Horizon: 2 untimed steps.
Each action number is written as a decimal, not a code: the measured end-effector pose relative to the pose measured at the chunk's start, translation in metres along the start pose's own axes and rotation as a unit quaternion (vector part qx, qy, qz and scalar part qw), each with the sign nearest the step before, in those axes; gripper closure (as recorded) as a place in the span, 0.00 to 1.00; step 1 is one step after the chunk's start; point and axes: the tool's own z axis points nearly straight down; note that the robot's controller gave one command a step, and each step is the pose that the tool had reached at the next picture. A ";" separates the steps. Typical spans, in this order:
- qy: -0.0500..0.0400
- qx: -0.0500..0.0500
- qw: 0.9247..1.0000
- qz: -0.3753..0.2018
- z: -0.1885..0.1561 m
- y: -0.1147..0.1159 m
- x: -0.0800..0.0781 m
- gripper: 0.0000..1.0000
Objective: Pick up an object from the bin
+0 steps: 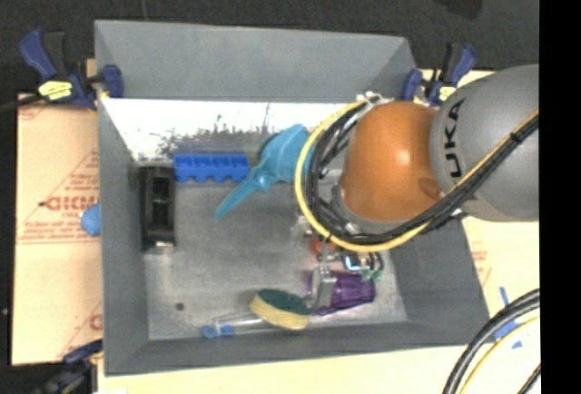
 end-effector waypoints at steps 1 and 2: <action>-0.004 0.000 1.000 0.001 -0.004 0.000 -0.002 0.00; -0.012 -0.001 1.000 -0.010 0.088 -0.003 0.020 0.00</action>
Offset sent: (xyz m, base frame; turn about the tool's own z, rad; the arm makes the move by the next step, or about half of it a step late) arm -0.0265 -0.0036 -0.0923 -0.0226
